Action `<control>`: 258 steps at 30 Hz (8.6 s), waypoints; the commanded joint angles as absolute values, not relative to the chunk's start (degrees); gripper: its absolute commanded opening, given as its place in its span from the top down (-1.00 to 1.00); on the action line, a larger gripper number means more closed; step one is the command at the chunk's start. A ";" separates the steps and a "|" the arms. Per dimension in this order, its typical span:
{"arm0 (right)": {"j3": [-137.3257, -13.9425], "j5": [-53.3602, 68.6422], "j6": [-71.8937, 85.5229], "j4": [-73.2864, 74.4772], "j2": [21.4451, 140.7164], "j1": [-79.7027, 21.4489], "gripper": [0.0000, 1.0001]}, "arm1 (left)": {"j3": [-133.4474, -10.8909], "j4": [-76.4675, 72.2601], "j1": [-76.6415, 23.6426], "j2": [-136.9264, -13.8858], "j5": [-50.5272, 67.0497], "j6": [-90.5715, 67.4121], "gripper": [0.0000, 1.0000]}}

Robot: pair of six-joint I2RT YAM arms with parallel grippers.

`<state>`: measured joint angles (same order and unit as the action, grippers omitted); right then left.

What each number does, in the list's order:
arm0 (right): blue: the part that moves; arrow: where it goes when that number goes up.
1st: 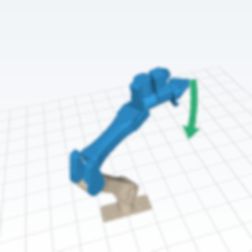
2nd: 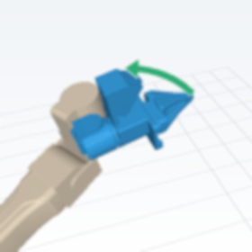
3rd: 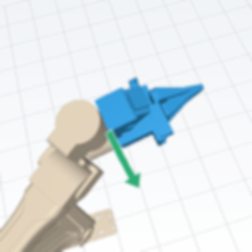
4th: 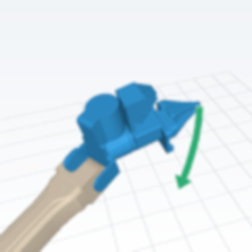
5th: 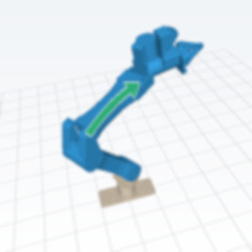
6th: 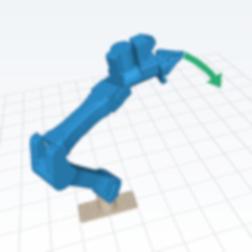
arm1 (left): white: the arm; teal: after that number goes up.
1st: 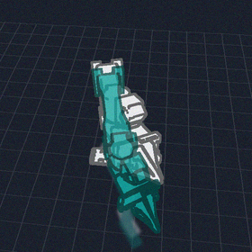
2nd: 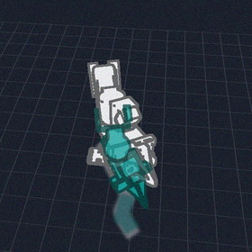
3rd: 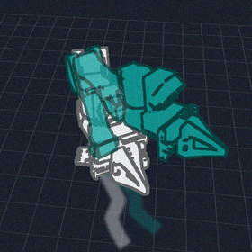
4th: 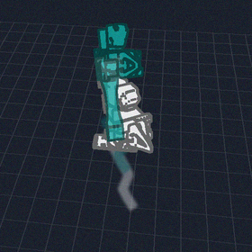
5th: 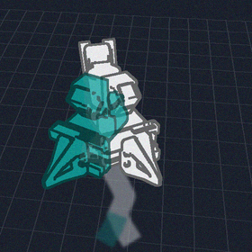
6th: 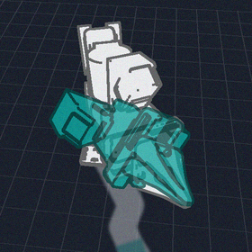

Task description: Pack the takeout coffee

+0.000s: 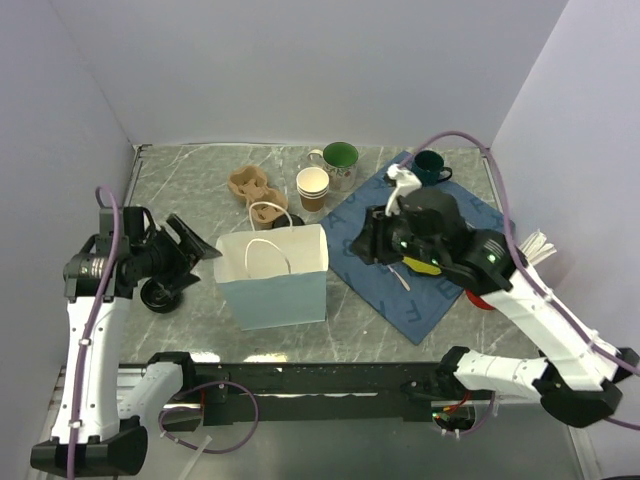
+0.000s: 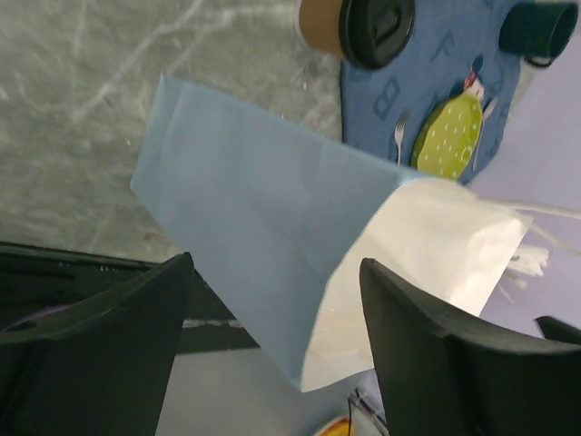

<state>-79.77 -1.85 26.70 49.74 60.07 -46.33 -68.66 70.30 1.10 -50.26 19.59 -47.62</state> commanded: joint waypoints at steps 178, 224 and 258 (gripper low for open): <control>-93.25 -9.93 38.85 72.69 62.93 -48.69 -0.06 | -121.64 53.44 -17.84 -131.92 -18.54 -56.69 -0.06; -92.54 4.74 19.70 57.14 60.03 -48.87 -0.11 | -129.73 58.09 -18.46 -110.85 -3.79 -30.86 0.79; -73.56 37.70 -18.54 28.82 49.39 -48.87 -0.38 | -99.51 45.27 -19.16 -63.29 45.43 -43.76 0.70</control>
